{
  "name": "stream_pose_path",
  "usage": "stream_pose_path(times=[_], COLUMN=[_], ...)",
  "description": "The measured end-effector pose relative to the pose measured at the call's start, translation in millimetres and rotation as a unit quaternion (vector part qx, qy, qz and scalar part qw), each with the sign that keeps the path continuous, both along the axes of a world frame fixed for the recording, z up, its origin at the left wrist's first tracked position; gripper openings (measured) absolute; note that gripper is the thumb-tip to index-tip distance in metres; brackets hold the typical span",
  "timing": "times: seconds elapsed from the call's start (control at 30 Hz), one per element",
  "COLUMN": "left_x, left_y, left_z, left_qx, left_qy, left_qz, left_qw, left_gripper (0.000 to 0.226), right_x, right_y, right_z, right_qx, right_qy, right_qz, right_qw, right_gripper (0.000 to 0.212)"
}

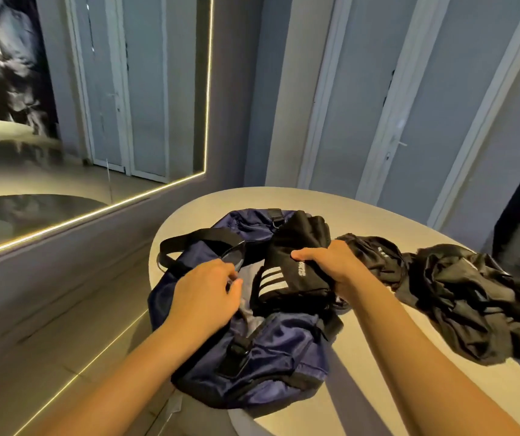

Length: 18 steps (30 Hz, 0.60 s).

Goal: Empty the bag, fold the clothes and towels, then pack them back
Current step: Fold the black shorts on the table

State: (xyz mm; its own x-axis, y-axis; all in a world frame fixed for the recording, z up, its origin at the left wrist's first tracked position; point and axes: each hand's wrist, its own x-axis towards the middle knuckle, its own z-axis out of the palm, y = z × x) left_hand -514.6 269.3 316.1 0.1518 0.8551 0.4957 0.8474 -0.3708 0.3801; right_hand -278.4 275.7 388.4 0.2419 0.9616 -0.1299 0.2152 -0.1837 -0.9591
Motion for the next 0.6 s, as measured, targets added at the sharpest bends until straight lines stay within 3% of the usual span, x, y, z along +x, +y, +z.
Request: stream_pose_path(times=[0.1,0.2,0.27,0.4,0.5,0.6], left_x=[-0.3,0.3,-3.0,-9.3,-9.5,-14.8], left_y=[32.0,63.5,76.9,81.8,76.6,78.1], left_z=[17.2,25.1,23.3,18.2,16.3,17.2], left_qx=[0.004,-0.082,-0.124,-0.069,-0.005,0.031], left_qy=[-0.02,0.001,-0.041,-0.18,-0.219,-0.23], left_qz=[0.034,0.08,0.082,0.059,0.042,0.029], left_qw=[0.999,0.993,0.988,0.979,0.975,0.972], left_gripper=[0.023,0.03,0.031,0.042,0.044,0.045], right_x=[-21.8,-36.7,-44.8,-66.7,-85.9,-97.2], right_y=[27.7,52.3,63.6,80.1,88.5,91.5], right_z=[-14.1,-33.4,-44.0,-56.3,-58.6,-46.3], right_qx=[-0.007,-0.013,-0.02,-0.009,-0.014,-0.081], right_qy=[-0.086,-0.166,-0.199,-0.184,-0.147,-0.093], right_qz=[-0.004,0.007,0.015,0.044,0.052,0.065], right_qw=[0.996,0.986,0.98,0.982,0.988,0.99], right_gripper=[0.041,0.048,0.042,0.061,0.068,0.069])
